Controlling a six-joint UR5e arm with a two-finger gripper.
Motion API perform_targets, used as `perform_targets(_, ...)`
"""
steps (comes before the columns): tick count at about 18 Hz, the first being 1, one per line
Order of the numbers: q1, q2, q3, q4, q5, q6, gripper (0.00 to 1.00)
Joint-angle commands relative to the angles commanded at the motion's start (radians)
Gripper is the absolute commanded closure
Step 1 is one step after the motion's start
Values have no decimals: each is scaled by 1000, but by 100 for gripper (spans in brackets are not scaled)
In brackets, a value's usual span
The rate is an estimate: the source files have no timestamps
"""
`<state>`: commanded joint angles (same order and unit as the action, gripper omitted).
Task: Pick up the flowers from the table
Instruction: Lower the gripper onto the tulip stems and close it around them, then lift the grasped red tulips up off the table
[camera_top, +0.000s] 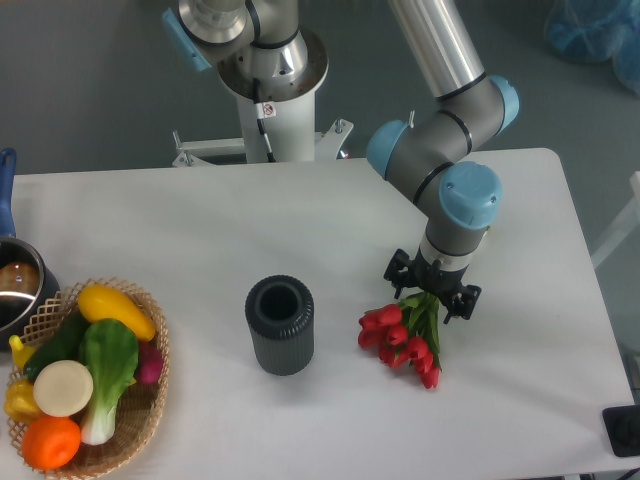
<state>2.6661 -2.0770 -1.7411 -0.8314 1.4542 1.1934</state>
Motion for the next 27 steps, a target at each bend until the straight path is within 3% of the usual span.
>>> perform_targets(1,-2,5,0,0,0,-3,90)
perform_targets(2,-2,8,0,0,2,-9,100)
perform_targets(11,9,55,5,-2,9,-41,100)
perform_targets(18,60,118,54,-24,21,-51,100)
perform_targets(22,58,135,90,-86,109,-45,100)
perform_targets(27,57,130,172,-181,115,-40,100)
